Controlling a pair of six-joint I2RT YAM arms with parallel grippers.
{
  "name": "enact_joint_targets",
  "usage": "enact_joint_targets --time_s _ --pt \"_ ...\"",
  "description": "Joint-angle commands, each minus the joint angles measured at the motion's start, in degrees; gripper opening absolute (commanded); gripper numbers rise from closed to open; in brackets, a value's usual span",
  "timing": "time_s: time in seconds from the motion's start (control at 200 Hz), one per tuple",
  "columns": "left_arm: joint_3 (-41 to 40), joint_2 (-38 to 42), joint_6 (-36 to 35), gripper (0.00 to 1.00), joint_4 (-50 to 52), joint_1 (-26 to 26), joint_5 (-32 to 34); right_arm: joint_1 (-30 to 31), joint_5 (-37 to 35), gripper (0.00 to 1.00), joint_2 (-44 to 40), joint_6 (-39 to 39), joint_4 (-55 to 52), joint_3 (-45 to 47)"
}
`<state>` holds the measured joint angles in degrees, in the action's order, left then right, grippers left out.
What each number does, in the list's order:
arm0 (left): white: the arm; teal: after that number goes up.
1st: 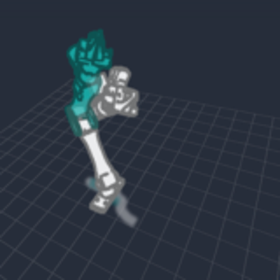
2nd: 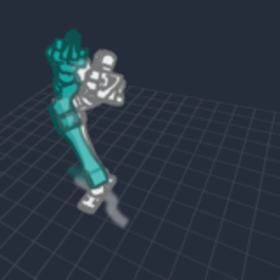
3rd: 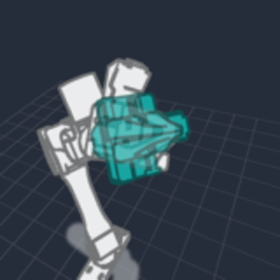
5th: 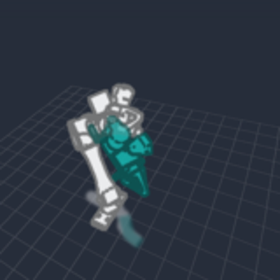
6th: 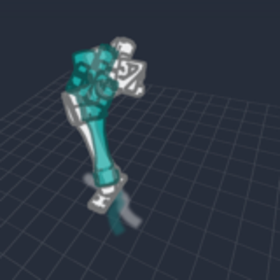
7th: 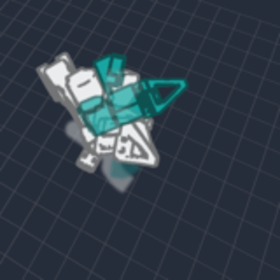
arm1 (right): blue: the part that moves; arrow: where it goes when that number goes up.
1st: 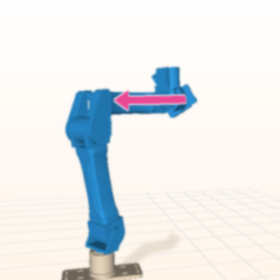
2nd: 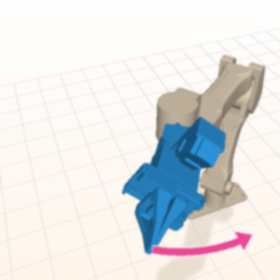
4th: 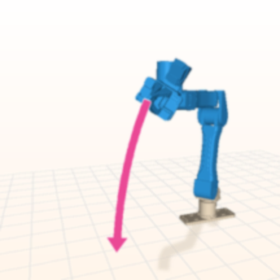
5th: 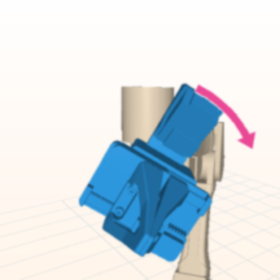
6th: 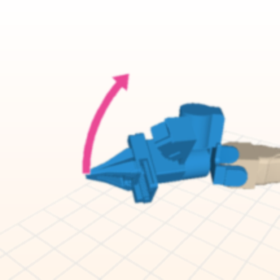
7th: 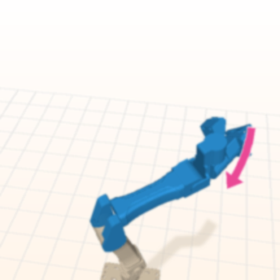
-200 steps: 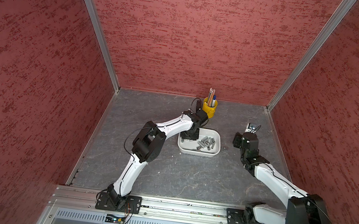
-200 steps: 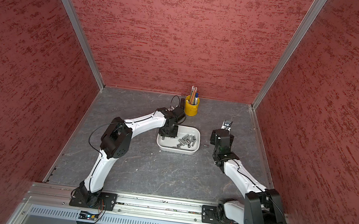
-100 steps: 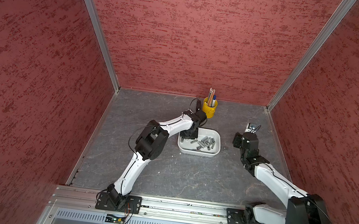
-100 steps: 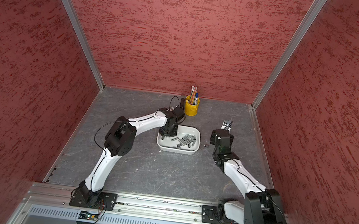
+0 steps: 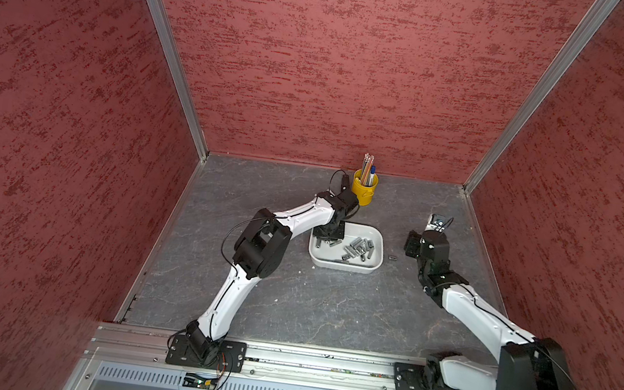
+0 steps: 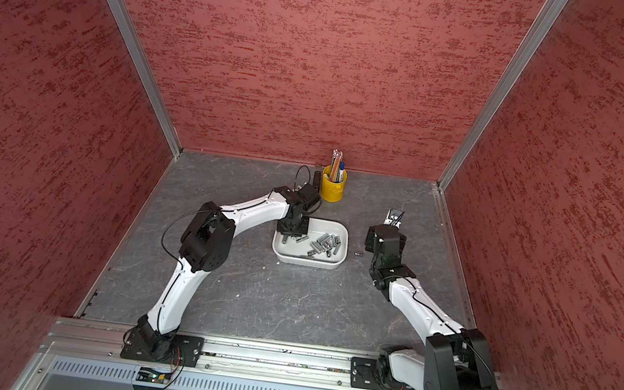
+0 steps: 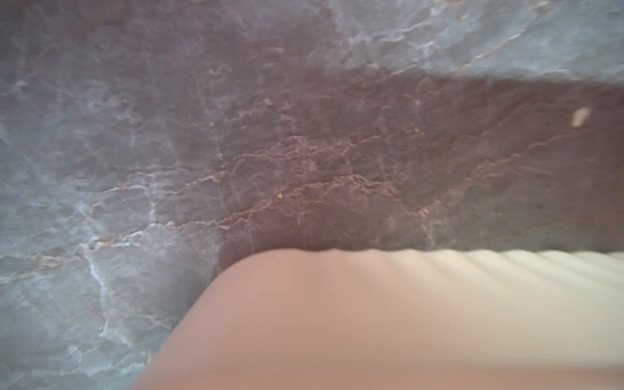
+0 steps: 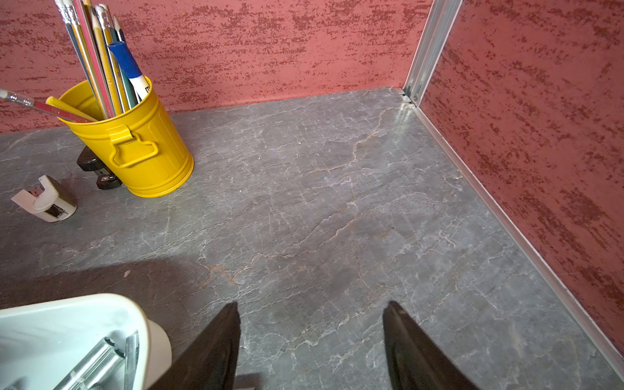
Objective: Take out the socket from the storage box
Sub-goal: Pick up the socket head from the storage box, then place the socket head at the center of the board.
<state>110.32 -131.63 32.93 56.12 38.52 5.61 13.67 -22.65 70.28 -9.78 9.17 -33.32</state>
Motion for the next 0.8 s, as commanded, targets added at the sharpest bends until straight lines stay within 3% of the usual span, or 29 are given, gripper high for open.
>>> enact_joint_targets --time_s 0.0,0.205,0.526,0.792 --pt "1.4 7.0 -1.8 0.13 0.9 -0.2 -1.2 -0.3 0.6 0.69 -0.6 0.5 0.5 -1.2" --pt "-5.1 17.5 -2.3 0.13 0.4 -2.7 -1.6 -0.3 0.6 0.69 -0.6 0.5 0.5 -1.2" --pt "-28.0 35.8 -3.4 0.13 -4.9 -13.5 -3.1 -0.3 0.6 0.70 -0.5 0.5 0.4 -1.3" --pt "-41.9 37.4 -2.8 0.13 -13.6 -17.6 -6.0 -0.3 0.5 0.70 -0.5 0.4 0.4 -1.3"
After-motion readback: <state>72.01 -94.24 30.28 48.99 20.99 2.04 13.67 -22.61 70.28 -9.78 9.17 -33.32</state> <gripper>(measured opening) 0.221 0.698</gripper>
